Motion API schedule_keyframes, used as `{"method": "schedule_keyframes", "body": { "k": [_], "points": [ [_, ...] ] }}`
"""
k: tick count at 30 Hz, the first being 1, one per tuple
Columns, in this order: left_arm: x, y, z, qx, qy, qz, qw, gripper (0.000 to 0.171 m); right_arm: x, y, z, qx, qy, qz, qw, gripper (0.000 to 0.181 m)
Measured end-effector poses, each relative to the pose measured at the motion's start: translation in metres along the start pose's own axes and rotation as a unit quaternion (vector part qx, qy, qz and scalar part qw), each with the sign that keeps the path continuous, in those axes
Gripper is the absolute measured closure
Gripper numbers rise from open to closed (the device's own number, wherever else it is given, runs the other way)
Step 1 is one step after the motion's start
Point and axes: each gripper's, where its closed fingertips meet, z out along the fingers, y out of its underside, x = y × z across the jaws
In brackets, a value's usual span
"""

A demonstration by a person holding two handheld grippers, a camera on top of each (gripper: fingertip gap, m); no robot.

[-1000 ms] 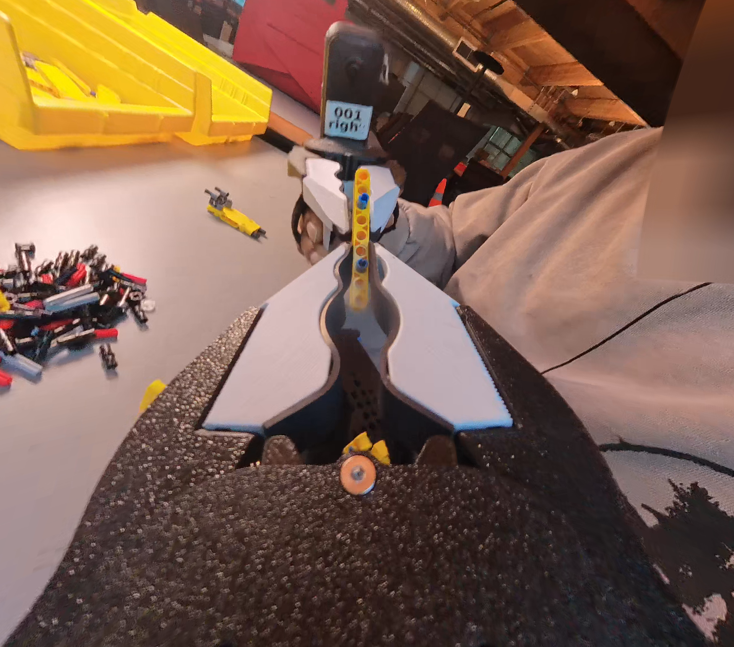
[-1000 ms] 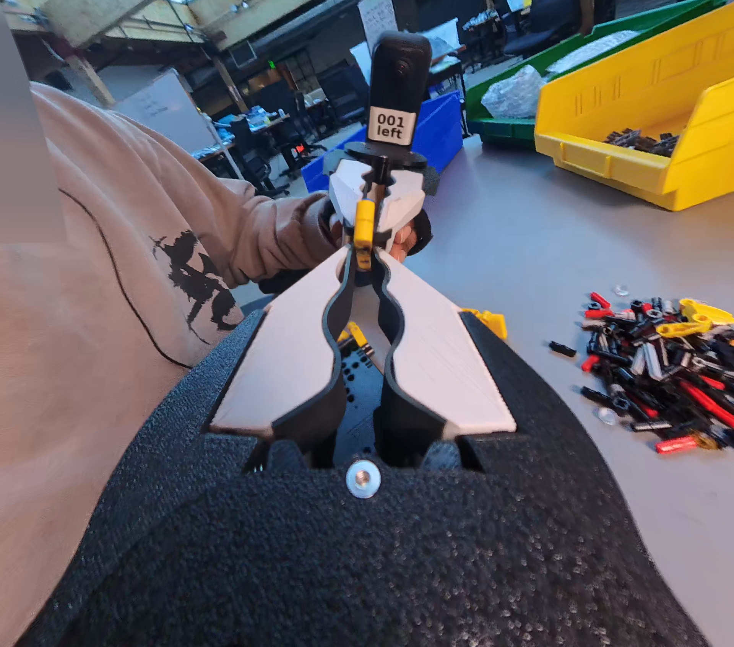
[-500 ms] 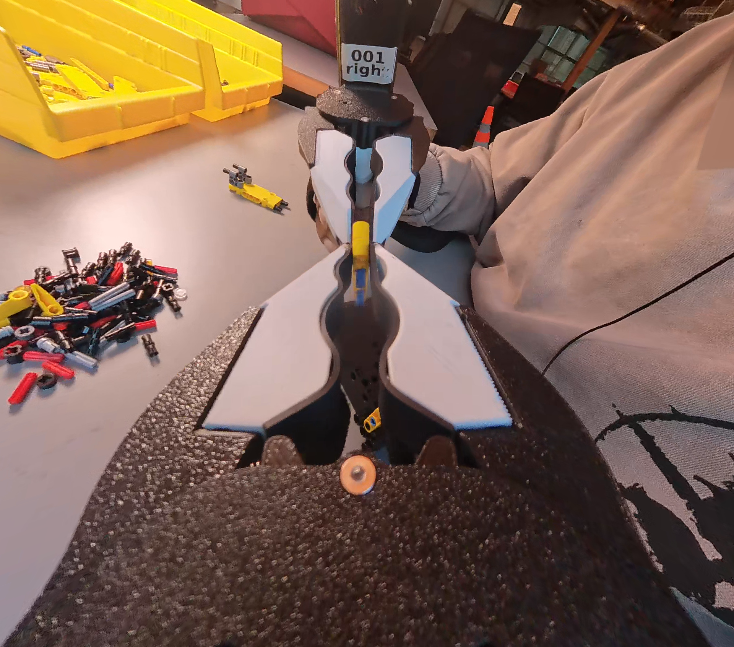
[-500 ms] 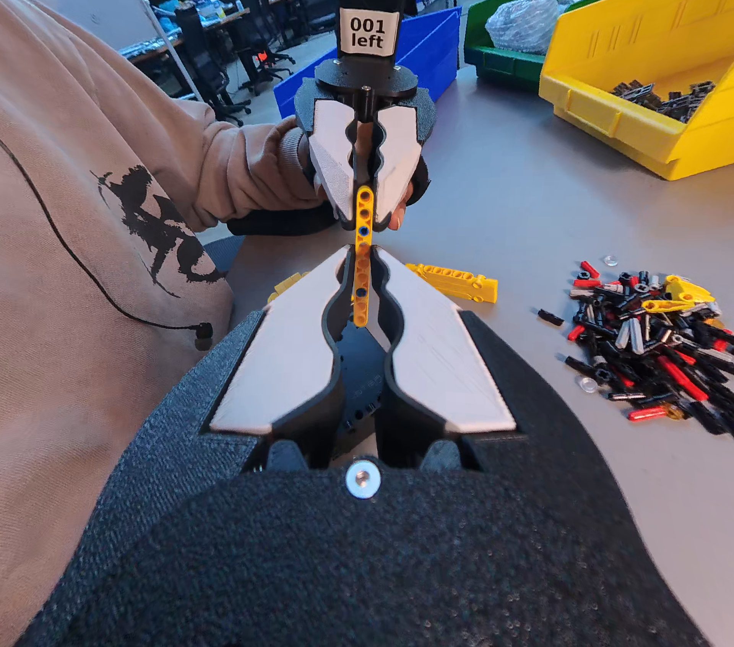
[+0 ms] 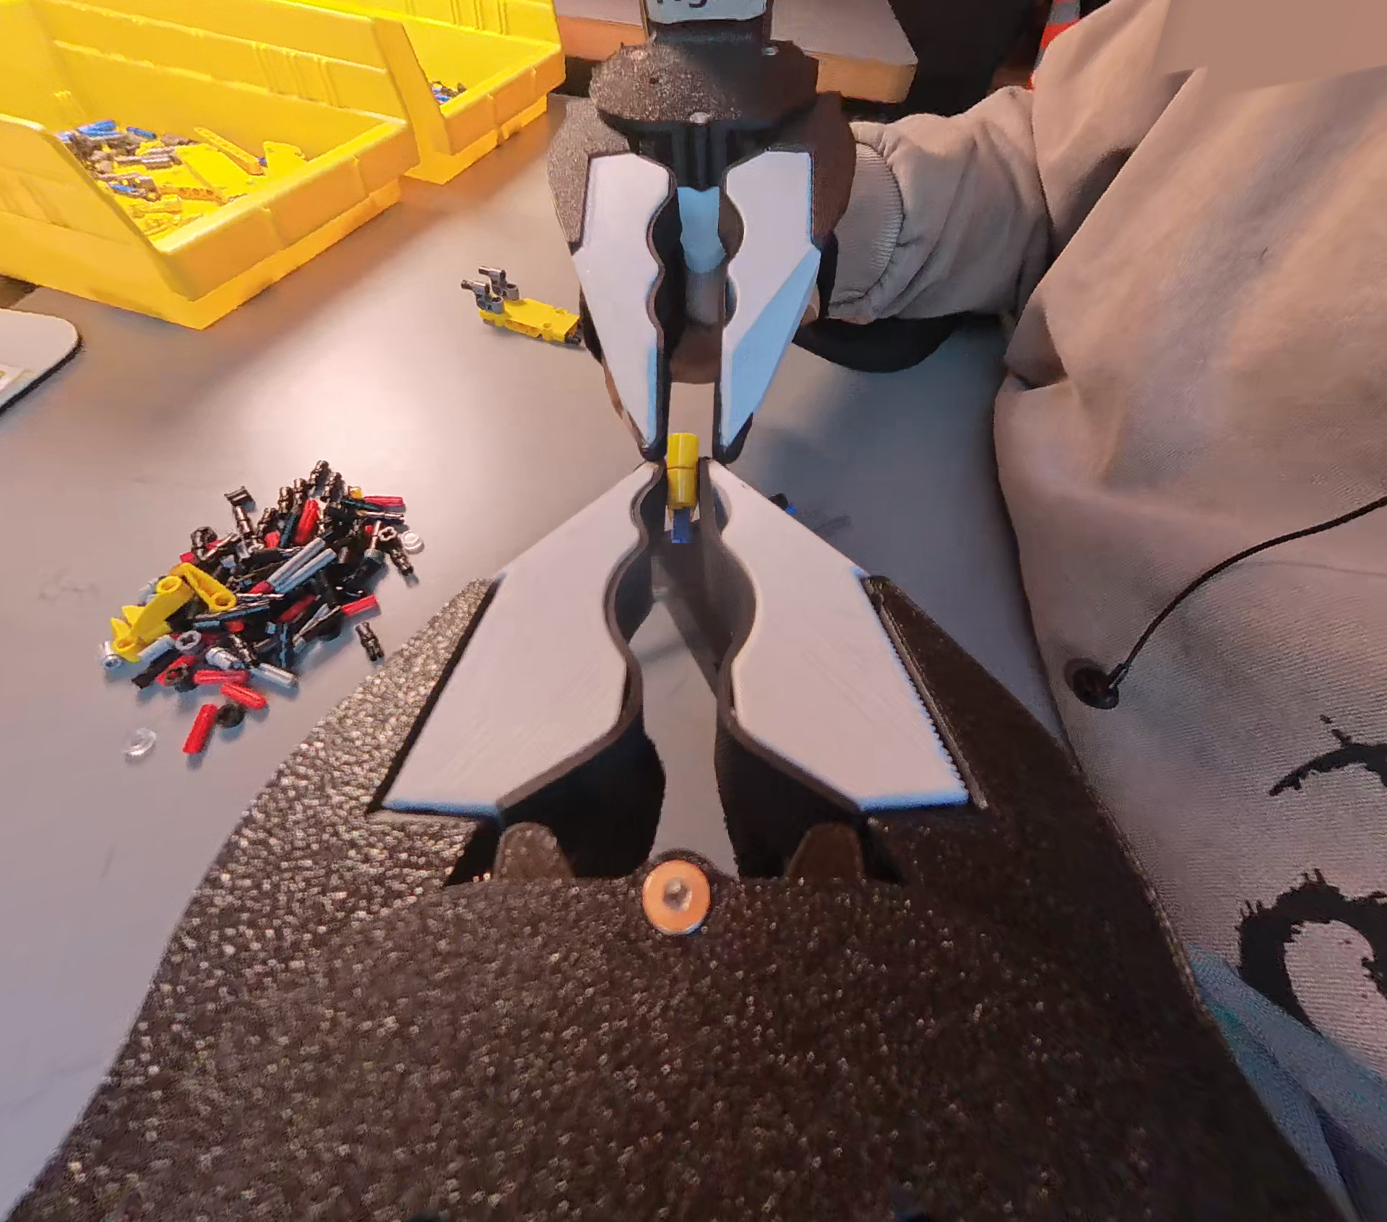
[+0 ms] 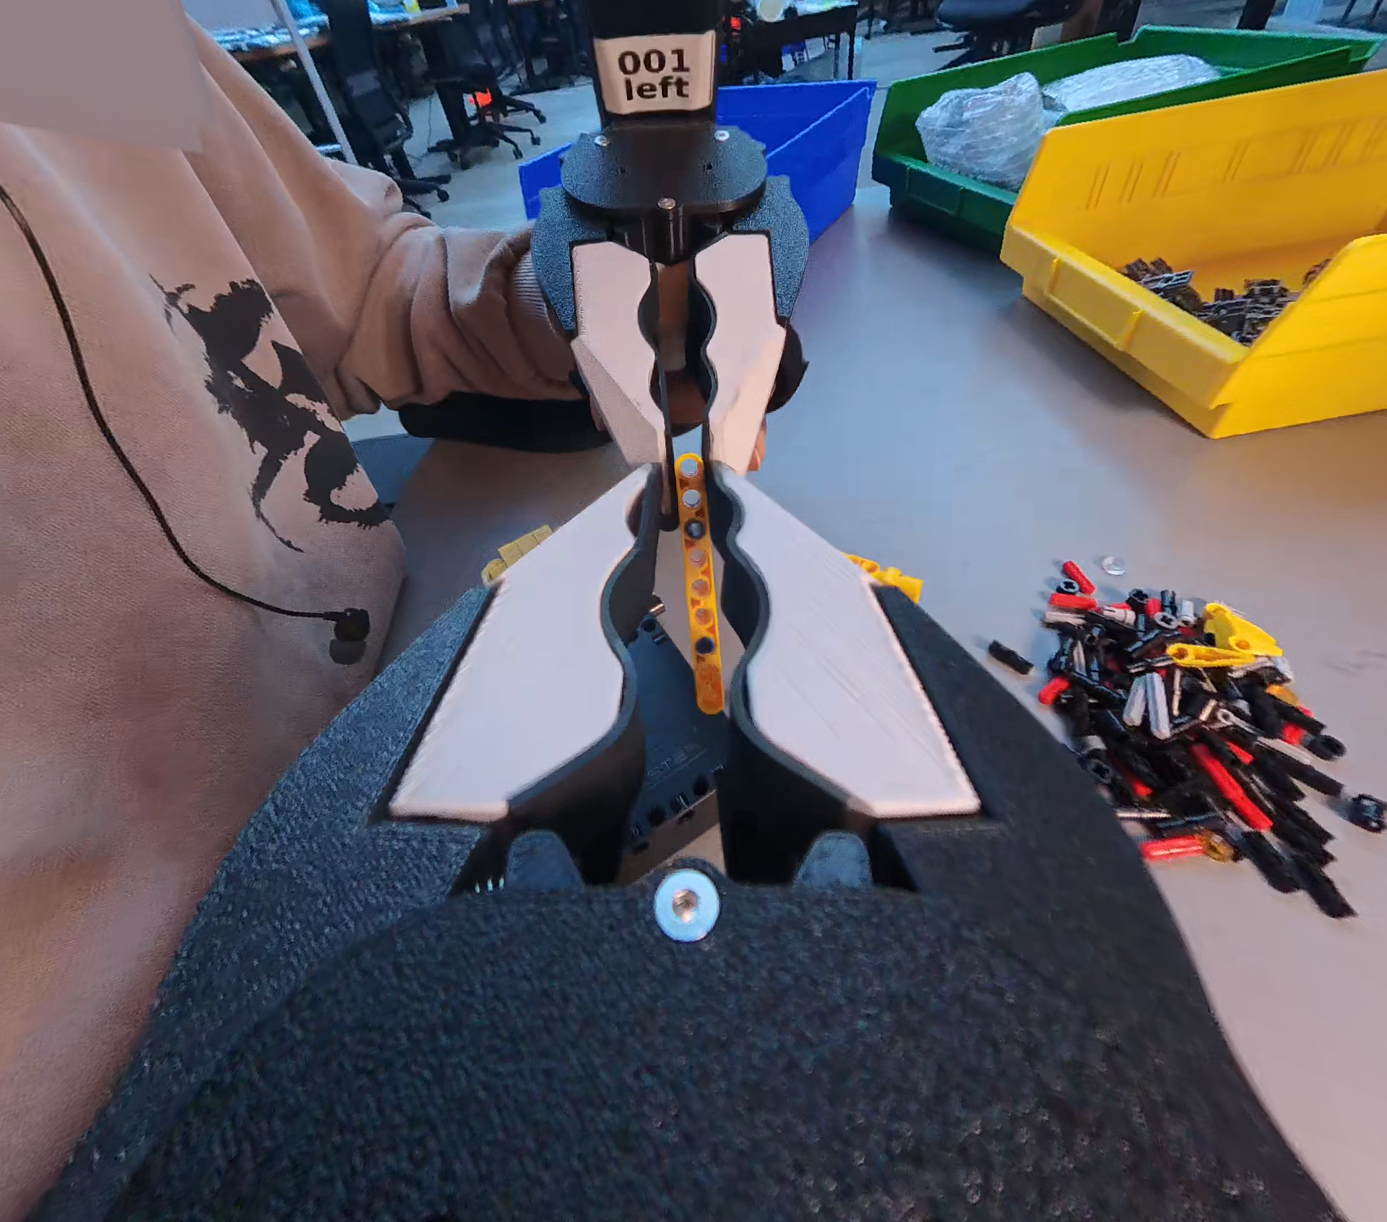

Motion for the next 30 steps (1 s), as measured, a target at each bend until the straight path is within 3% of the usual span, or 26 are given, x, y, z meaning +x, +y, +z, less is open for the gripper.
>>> {"method": "schedule_keyframes", "body": {
  "k": [9,16,19,26,30],
  "points": [
    [0.004,-0.011,-0.009,0.03,0.011,-0.005,0.999,0.166,-0.003,-0.006,-0.006,0.02,-0.026,0.008,0.999,0.175],
    [0.004,-0.01,-0.009,0.021,0.006,-0.001,1.0,0.166,-0.005,-0.008,-0.003,0.024,-0.022,-0.002,0.999,0.168],
    [0.007,-0.01,-0.008,0.021,0.009,0.002,1.0,0.166,-0.006,-0.008,-0.001,0.026,-0.019,-0.008,0.999,0.174],
    [0.005,-0.038,-0.021,0.098,0.01,-0.033,0.995,0.166,-0.004,-0.03,-0.01,0.087,-0.019,0.0,0.996,0.176],
    [0.006,-0.04,-0.023,0.114,0.03,-0.056,0.991,0.166,-0.006,-0.032,-0.011,0.093,-0.025,0.003,0.995,0.176]
  ]
}}
